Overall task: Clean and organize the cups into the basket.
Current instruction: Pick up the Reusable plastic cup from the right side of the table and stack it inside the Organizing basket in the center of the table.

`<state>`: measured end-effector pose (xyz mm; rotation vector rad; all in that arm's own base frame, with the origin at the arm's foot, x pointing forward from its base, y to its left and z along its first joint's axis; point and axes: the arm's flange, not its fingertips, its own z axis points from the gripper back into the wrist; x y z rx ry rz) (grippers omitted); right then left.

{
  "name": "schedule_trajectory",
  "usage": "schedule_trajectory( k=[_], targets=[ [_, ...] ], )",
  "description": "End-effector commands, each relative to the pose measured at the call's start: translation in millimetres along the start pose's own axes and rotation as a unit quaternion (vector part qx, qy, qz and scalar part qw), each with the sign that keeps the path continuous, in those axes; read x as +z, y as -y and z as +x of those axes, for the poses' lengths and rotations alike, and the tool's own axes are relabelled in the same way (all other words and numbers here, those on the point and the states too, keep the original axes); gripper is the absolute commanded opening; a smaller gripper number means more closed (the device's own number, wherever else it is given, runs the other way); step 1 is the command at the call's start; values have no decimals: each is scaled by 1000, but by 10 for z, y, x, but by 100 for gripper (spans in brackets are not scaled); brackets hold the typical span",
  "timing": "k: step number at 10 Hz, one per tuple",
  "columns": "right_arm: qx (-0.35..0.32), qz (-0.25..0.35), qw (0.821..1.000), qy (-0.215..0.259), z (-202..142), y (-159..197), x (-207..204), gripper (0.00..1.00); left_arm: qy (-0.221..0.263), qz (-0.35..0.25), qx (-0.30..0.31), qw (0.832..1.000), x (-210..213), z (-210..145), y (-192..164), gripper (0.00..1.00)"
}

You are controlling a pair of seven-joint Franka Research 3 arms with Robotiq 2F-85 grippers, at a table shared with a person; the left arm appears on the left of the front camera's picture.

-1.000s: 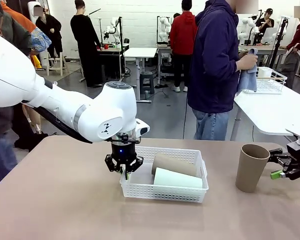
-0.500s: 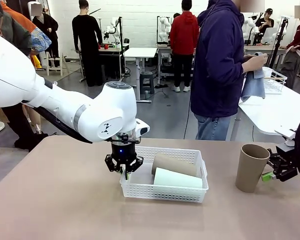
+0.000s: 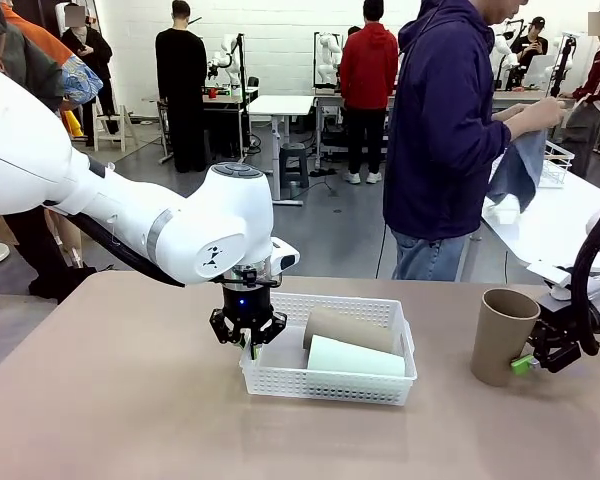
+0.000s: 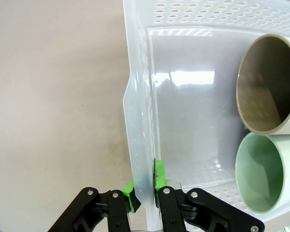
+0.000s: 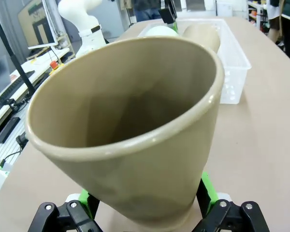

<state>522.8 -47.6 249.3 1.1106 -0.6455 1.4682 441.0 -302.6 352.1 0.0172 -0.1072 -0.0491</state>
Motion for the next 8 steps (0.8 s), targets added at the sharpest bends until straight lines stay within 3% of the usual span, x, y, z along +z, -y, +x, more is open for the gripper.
schedule_trajectory(
  k=[1,3,4,6,7,8],
  targets=[
    [15,18,1000,-6,-26,-6,-7,72,3,0,-1,1000,20,-18,-13,0],
    [14,27,1000,-9,-28,-9,-2,14,3,0,-1,1000,20,-18,-13,0],
    [14,29,999,-10,-30,-15,-1,0,3,0,-1,1000,20,-18,-13,0],
    [15,29,999,-11,-27,-14,-1,0,3,0,-1,1000,20,-18,-13,0],
    [16,25,1000,-8,-12,-30,14,23,3,0,-1,1000,20,-18,-13,0],
    [23,9,1000,5,78,-75,48,23,3,0,-1,1000,20,-18,-13,0]
  ],
)
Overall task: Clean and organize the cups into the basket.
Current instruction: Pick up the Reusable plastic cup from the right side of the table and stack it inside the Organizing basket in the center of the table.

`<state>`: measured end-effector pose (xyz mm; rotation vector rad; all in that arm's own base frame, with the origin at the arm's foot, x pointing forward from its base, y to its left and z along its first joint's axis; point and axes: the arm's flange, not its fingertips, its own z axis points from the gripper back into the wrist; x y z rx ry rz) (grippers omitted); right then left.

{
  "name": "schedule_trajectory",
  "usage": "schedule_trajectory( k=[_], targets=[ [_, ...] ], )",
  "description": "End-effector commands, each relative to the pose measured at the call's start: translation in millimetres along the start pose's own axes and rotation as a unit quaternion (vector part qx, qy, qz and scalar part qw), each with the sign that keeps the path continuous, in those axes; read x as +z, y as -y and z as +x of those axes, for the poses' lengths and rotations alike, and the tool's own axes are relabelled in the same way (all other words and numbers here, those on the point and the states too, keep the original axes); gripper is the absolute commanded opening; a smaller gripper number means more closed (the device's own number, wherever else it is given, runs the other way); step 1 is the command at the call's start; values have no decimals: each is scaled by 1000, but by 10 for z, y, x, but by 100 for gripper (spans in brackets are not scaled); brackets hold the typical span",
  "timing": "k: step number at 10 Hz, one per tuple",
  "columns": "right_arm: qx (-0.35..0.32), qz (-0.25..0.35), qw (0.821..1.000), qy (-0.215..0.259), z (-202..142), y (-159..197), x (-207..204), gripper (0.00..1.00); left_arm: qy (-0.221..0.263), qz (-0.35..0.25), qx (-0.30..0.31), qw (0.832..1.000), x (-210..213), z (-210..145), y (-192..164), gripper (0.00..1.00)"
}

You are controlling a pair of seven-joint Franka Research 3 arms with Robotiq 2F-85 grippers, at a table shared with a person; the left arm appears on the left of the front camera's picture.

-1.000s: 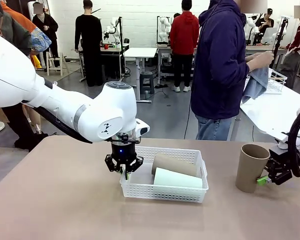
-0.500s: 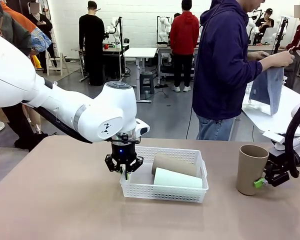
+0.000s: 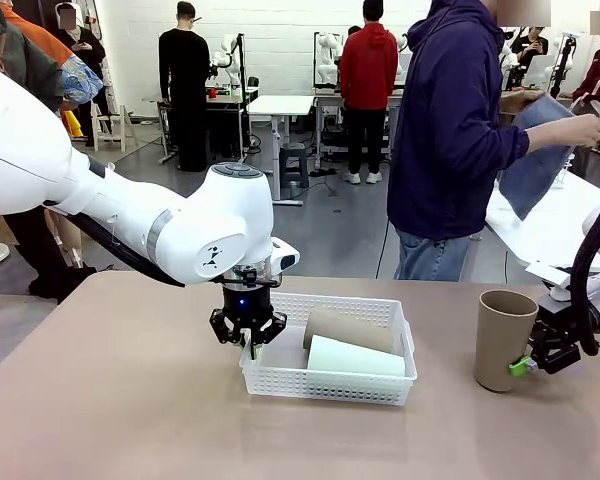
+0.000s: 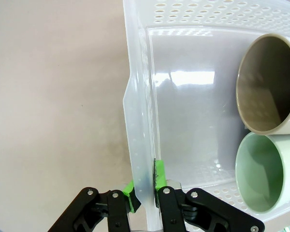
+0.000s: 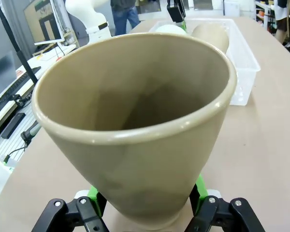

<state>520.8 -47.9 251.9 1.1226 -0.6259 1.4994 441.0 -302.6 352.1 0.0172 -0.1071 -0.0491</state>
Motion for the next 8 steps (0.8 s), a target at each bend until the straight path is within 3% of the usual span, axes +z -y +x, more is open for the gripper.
schedule_trajectory(
  k=[1,2,3,4,6,8],
  targets=[
    [19,-51,998,43,251,-125,111,5,3,0,-1,1000,20,-18,-13,0],
    [8,-91,992,88,503,-207,195,5,3,0,-1,1000,20,-18,-13,0],
    [-24,-132,985,105,813,-263,303,5,3,0,-1,1000,20,-18,-13,0],
    [-36,-127,985,112,1104,-324,391,5,3,0,-1,1000,20,-18,-13,0],
    [-51,-122,987,94,1626,-408,489,5,3,0,-1,1000,20,-18,-13,0],
    [-74,-125,987,63,1897,-430,488,5,3,0,-1,1000,20,-18,-13,0]
  ],
)
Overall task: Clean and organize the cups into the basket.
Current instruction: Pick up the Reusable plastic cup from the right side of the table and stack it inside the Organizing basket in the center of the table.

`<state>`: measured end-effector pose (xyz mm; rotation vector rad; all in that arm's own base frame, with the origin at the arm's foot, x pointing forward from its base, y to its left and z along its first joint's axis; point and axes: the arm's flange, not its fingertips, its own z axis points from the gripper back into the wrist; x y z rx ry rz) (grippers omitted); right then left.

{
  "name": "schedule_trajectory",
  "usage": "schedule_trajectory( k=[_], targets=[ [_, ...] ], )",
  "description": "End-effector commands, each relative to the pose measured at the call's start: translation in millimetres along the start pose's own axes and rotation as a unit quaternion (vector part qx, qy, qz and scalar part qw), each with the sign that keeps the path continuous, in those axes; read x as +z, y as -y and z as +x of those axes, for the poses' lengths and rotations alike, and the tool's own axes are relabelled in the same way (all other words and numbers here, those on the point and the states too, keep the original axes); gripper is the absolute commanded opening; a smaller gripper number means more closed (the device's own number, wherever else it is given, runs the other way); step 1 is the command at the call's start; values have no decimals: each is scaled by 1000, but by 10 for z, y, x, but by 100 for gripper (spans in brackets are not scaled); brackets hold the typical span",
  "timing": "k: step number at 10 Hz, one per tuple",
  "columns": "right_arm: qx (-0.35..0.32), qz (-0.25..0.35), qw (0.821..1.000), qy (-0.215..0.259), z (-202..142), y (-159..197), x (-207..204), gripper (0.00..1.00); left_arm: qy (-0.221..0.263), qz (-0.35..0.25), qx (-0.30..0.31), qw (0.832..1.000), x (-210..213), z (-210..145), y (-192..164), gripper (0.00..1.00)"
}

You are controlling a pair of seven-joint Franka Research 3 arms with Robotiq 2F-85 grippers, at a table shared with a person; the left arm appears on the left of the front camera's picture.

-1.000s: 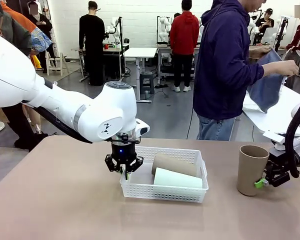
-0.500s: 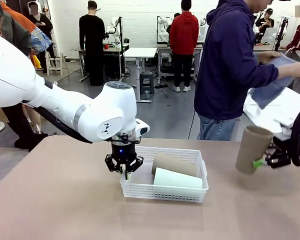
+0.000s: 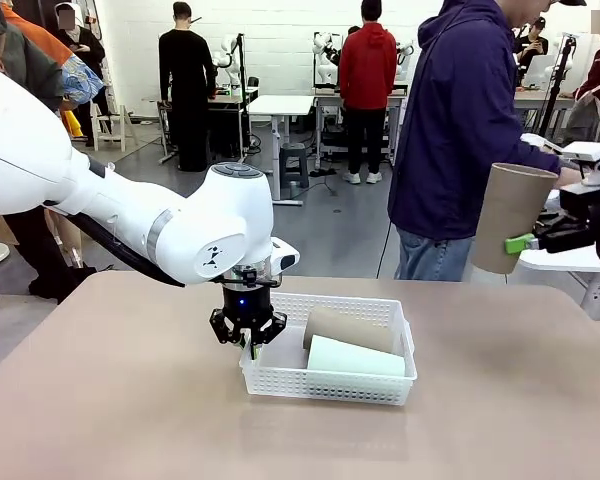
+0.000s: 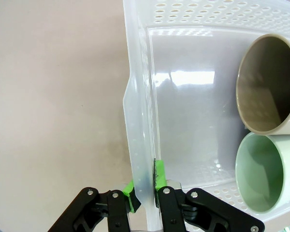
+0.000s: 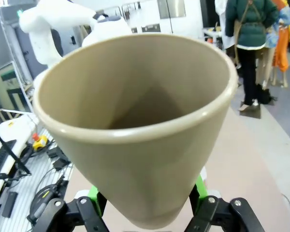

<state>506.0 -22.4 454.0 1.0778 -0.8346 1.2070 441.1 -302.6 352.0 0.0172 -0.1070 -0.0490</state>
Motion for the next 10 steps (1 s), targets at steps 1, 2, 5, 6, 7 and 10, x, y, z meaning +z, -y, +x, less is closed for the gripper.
schedule_trajectory(
  k=[1,2,5,6,7,10],
  targets=[
    [-24,-7,999,-36,44,-18,-100,5,3,0,-2,1000,21,-18,-13,0],
    [-22,-10,999,-41,46,-34,-107,5,3,0,-2,1000,21,-18,-13,0],
    [-8,-2,1000,-14,80,-20,-43,5,3,0,-2,1000,21,-18,-13,0],
    [-8,-2,1000,-14,80,-20,-43,5,3,0,-2,1000,21,-18,-13,0],
    [-8,-2,1000,-14,80,-20,-43,5,3,0,-2,1000,21,-18,-13,0],
    [16,-19,994,-108,321,-174,-292,81,3,0,-2,1000,21,-18,-13,0]
  ],
)
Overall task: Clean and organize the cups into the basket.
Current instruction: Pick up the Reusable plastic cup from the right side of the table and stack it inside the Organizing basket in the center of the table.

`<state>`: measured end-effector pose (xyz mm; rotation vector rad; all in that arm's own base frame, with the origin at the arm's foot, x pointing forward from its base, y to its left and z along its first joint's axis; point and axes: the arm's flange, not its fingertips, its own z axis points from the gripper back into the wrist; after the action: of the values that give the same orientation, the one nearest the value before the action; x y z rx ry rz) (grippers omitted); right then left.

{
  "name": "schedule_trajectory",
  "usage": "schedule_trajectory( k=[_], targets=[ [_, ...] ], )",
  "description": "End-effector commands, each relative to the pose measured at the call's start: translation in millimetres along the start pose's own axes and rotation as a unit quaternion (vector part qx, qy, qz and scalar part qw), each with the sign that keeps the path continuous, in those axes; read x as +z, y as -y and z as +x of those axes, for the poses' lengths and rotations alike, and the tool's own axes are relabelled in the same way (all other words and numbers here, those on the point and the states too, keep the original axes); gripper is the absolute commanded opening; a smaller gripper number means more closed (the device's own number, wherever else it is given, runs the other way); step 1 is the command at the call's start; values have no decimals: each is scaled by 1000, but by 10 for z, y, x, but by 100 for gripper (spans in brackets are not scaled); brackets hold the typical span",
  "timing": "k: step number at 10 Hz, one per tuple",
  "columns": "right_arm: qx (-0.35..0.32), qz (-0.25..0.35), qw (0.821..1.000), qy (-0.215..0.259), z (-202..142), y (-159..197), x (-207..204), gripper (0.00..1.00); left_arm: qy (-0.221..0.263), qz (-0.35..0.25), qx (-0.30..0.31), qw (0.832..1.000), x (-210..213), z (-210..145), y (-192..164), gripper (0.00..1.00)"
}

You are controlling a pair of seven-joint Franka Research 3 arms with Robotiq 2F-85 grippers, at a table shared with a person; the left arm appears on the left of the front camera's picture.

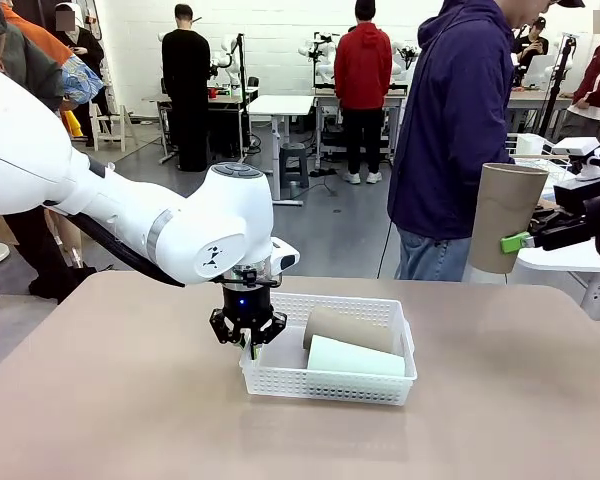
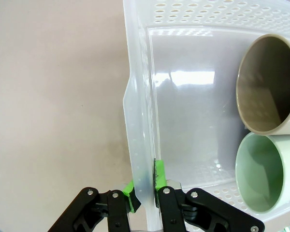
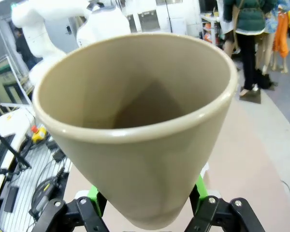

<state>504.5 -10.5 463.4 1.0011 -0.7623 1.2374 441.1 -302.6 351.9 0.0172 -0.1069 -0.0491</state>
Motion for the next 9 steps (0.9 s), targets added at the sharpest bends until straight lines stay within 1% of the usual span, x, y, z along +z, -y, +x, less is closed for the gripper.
schedule_trajectory(
  k=[1,2,3,4,6,7,9],
  targets=[
    [31,-12,993,-117,508,-252,-424,81,3,0,-1,1000,21,-18,-13,0],
    [37,-11,985,-170,805,-304,-679,81,3,0,-1,1000,21,-18,-13,0],
    [36,-9,976,-213,993,-323,-908,81,3,0,-1,1000,21,-18,-13,0],
    [28,-7,963,-267,1105,-334,-1149,81,3,0,-1,1000,21,-18,-13,0],
    [0,-3,931,-365,1171,-343,-1611,81,3,0,-1,1000,21,-18,-13,0],
    [-7,7,914,-405,1153,-362,-1853,81,3,0,-1,1000,21,-18,-13,0],
    [-13,21,894,-446,1088,-385,-2184,81,3,0,-1,1000,21,-18,-13,0]
  ],
)
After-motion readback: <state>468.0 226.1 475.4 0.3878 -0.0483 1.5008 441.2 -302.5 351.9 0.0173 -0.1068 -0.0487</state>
